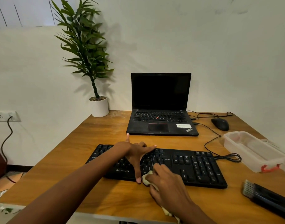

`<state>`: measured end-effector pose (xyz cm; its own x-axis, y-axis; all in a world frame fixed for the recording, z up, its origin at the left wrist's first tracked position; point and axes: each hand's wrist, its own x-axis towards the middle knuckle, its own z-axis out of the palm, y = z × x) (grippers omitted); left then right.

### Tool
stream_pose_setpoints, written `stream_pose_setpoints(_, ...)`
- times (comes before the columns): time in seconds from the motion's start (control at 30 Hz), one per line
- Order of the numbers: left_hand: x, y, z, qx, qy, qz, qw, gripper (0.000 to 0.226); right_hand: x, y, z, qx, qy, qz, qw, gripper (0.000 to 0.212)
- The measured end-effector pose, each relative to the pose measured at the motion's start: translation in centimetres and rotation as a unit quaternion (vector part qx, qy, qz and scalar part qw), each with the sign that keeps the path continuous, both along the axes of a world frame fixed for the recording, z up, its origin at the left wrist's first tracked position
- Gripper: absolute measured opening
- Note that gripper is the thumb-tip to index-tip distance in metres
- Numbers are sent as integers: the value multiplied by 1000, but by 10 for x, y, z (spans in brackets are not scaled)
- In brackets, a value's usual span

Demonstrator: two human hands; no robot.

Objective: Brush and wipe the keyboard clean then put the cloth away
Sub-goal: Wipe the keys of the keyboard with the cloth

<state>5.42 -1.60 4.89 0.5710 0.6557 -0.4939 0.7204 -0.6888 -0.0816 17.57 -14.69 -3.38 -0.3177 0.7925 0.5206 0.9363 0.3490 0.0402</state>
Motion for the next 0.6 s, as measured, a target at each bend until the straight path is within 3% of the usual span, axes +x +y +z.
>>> stream_pose_setpoints(0.37,5,4,2,-17,19,2,1000,133,74,-45,5,-27,104,-82,991,43)
stream_pose_setpoints(0.6,6,4,1,-15,27,1,1000,133,118,-74,2,-32,157,-202,966,44)
